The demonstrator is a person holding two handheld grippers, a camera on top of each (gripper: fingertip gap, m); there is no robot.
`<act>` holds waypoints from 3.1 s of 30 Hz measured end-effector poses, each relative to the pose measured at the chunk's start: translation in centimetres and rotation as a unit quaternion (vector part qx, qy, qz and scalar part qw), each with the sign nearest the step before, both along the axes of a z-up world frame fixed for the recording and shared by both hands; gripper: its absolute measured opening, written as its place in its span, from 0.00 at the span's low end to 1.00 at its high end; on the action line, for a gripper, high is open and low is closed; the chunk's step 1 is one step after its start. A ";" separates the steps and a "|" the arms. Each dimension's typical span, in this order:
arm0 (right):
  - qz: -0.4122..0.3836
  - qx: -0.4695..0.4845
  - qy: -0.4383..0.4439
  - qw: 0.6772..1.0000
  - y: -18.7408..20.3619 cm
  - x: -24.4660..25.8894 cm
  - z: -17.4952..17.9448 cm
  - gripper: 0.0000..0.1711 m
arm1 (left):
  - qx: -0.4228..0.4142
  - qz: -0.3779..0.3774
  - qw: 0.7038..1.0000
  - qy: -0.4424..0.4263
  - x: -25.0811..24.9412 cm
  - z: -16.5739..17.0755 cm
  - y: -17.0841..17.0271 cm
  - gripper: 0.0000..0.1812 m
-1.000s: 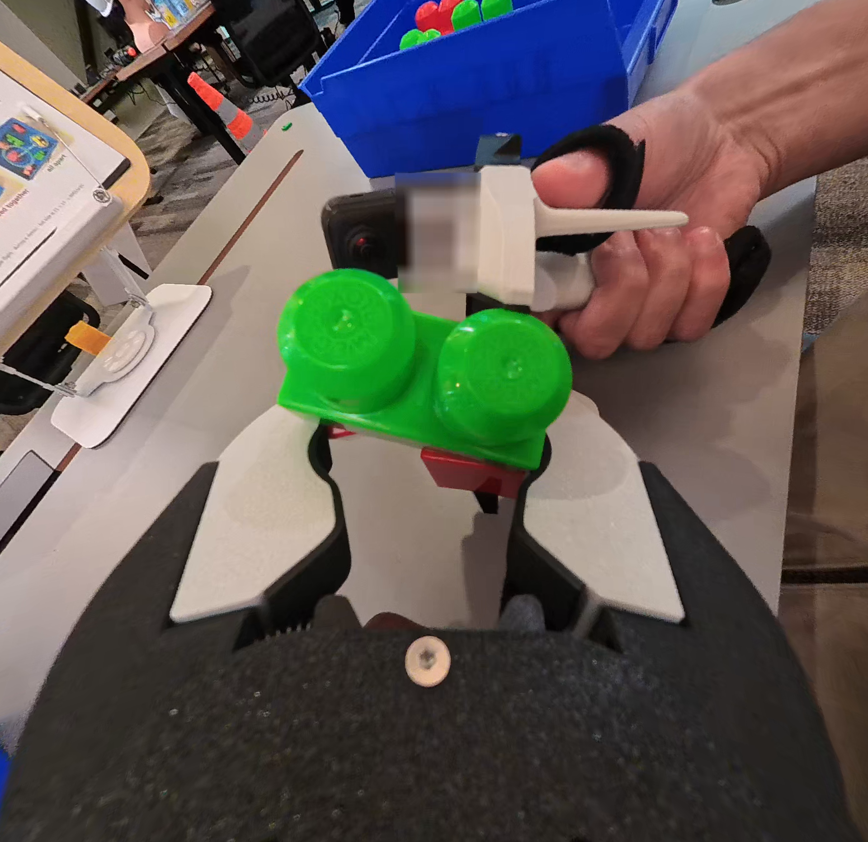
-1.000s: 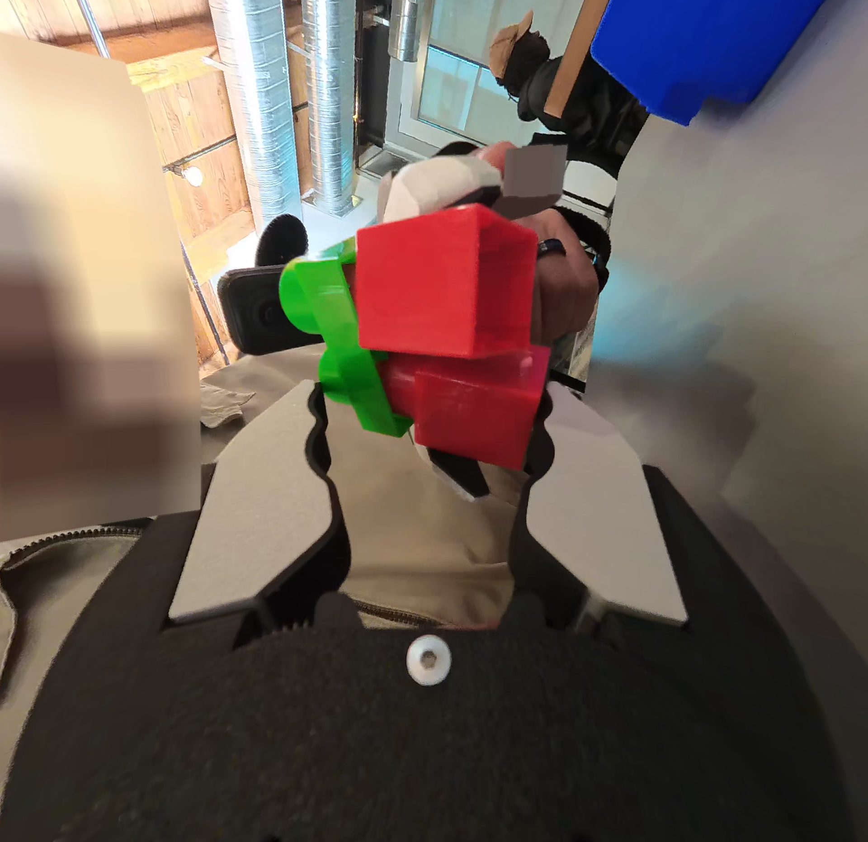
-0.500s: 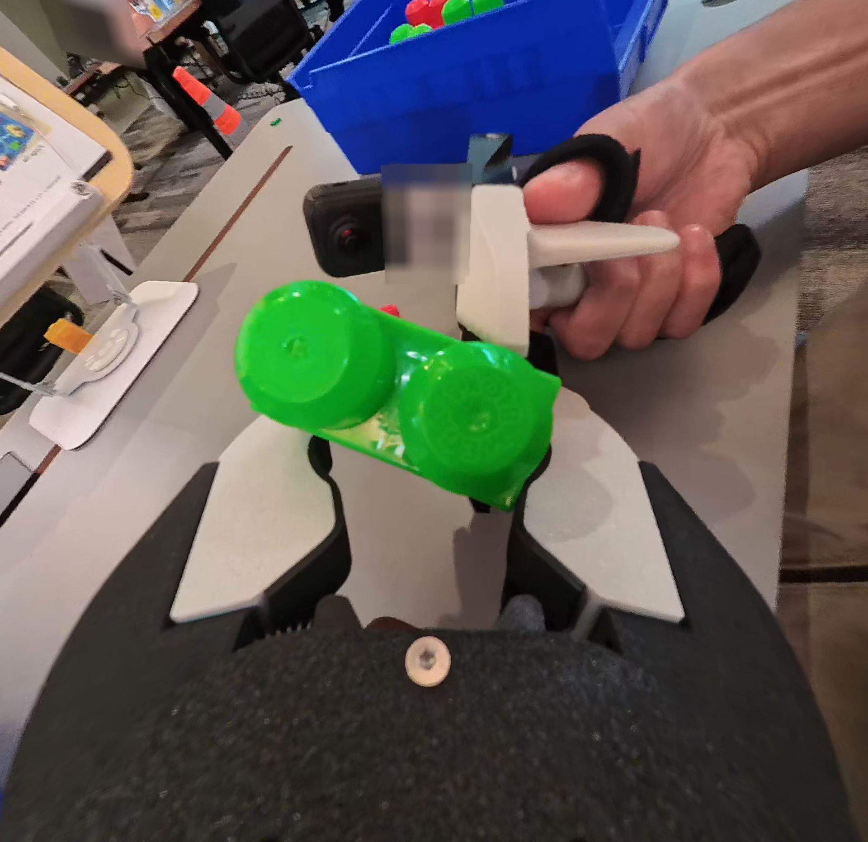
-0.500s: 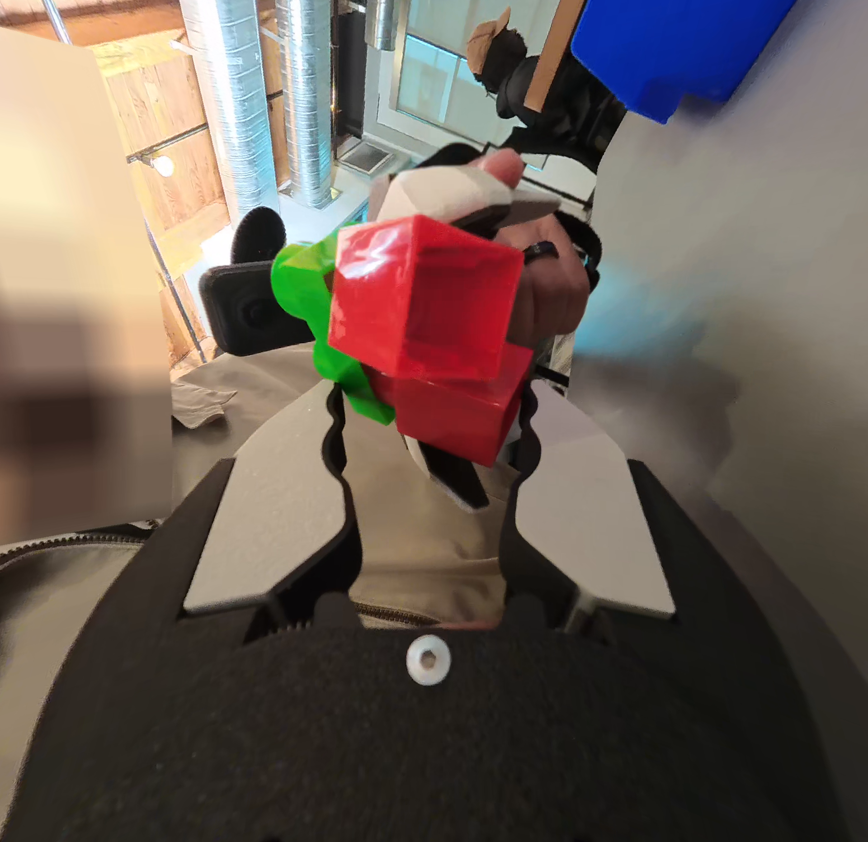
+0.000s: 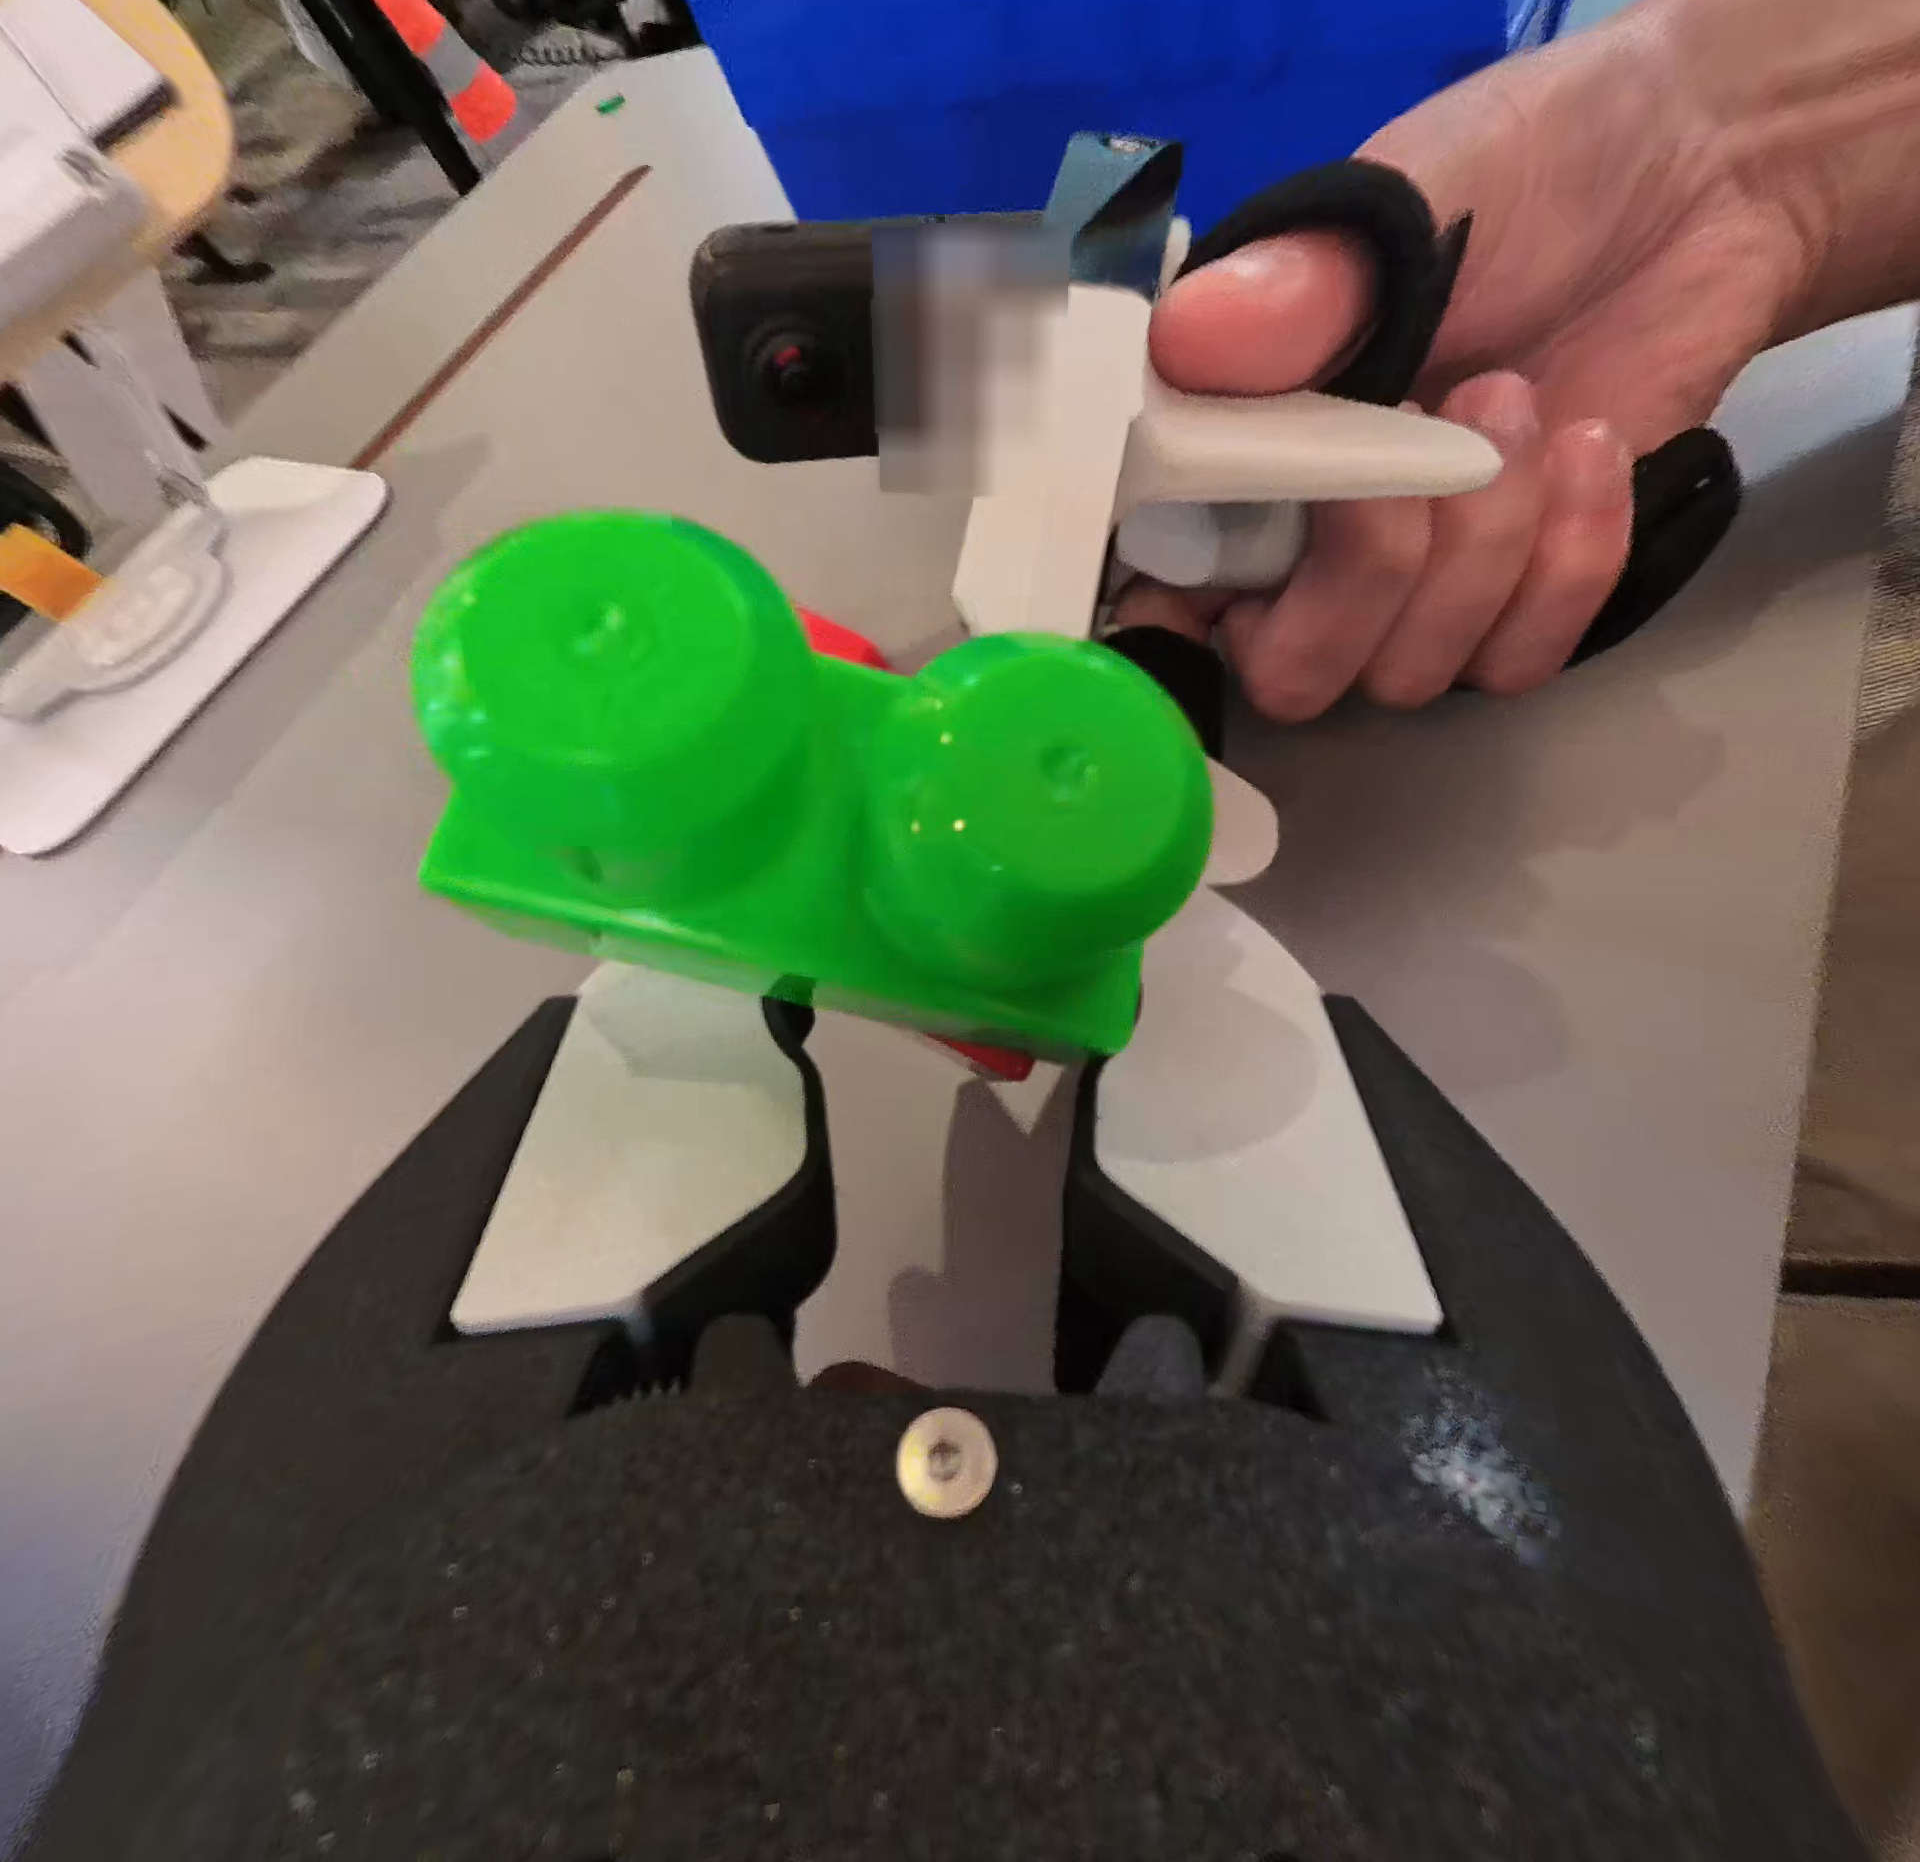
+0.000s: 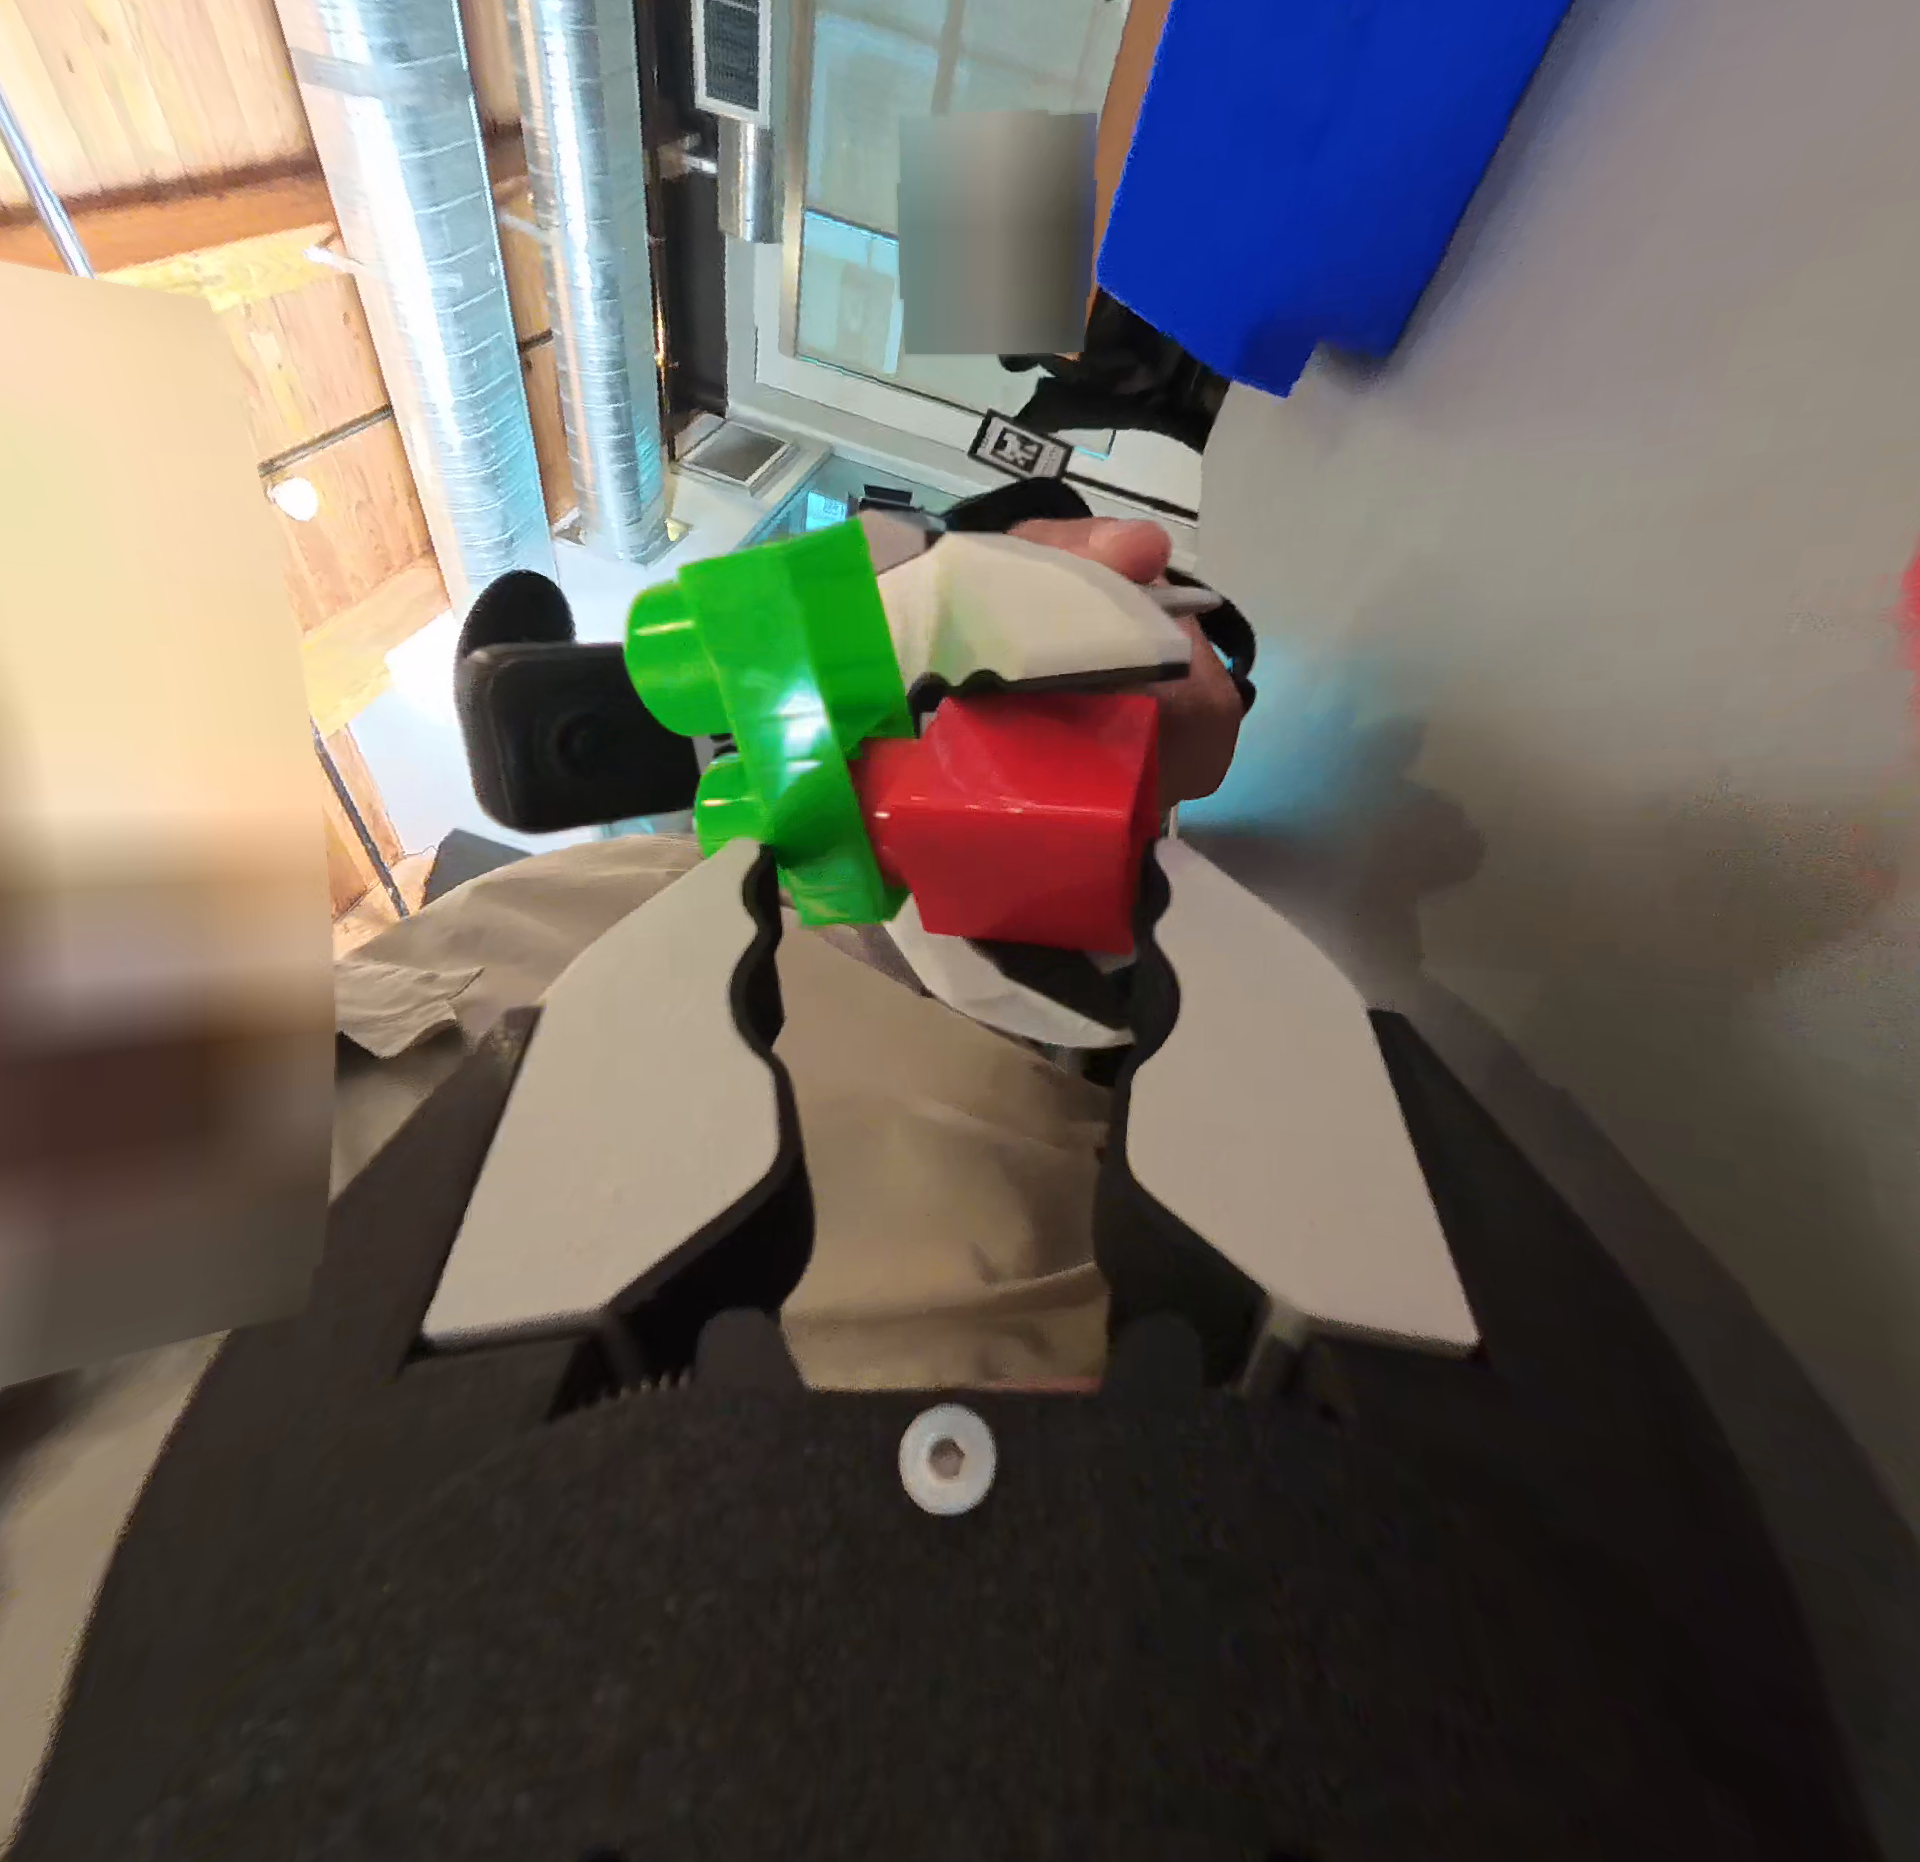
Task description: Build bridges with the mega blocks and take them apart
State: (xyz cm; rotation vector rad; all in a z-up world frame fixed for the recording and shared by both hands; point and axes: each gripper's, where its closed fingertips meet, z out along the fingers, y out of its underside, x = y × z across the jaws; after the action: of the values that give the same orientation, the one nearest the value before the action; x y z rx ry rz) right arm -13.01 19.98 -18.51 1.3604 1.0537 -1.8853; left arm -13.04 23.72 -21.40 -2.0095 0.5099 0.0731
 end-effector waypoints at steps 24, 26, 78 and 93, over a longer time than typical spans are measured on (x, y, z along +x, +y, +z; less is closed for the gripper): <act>-0.255 0.584 0.177 0.750 6.6 1.8 1.0 0.38 | -0.033 0.020 0.998 -0.039 -0.8 0.5 -2.5 0.27; -0.279 0.616 0.171 0.716 6.7 3.0 0.5 0.37 | -0.038 0.037 0.998 -0.039 -1.0 0.4 -2.9 0.27; -0.177 0.615 0.031 0.768 8.7 3.3 -6.7 0.24 | -0.137 0.121 0.982 -0.055 -5.9 -3.8 -0.4 0.24; -0.253 0.601 0.034 0.757 10.8 6.2 -3.5 0.36 | -0.133 0.154 0.978 -0.047 -7.5 -4.4 -1.9 0.31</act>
State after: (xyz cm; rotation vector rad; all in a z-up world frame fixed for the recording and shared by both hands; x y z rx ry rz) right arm -6.81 30.74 -21.97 2.4565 2.3371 -1.4996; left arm -20.59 21.85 -25.80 -2.3295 0.1487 0.1040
